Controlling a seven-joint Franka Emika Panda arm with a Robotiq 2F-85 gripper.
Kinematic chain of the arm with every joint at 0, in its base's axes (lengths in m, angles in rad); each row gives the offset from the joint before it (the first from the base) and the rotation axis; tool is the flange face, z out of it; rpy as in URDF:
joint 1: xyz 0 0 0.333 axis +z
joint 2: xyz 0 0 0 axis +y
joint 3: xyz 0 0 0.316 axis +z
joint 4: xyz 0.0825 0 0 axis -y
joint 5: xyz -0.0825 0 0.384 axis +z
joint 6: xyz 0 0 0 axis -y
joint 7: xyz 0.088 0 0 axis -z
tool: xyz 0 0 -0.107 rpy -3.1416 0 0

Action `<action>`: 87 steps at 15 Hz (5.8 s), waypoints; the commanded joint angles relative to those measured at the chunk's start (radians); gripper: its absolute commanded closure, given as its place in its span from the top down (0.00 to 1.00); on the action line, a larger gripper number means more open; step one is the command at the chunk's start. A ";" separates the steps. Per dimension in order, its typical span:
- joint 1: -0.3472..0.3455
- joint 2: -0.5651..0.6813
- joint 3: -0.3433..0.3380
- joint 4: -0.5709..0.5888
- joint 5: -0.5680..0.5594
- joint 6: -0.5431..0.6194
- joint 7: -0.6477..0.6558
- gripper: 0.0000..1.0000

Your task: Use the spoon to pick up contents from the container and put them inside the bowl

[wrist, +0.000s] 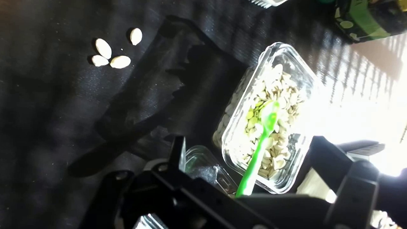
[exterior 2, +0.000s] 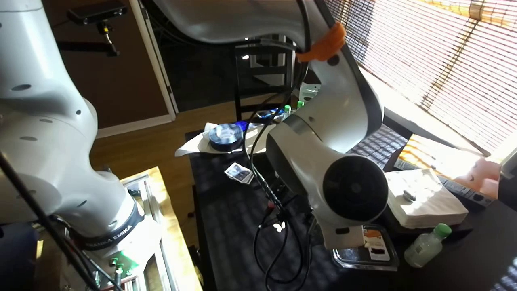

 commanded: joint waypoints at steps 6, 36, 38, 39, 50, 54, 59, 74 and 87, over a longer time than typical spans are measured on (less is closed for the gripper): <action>-0.128 0.092 0.062 0.075 0.256 -0.225 -0.197 1.00; -0.233 0.490 0.039 0.379 0.435 -0.566 -0.835 1.00; -0.236 0.497 0.045 0.385 0.452 -0.573 -0.852 1.00; -0.234 0.498 0.044 0.386 0.452 -0.569 -0.858 1.00; -0.254 0.559 0.053 0.438 0.457 -0.630 -0.881 0.95; -0.256 0.583 0.055 0.458 0.503 -0.622 -0.877 0.96; -0.254 0.596 0.049 0.471 0.537 -0.627 -0.876 0.66; -0.265 0.573 0.040 0.456 0.527 -0.644 -0.850 0.03; -0.233 0.383 -0.040 0.295 0.518 -0.624 -1.259 0.03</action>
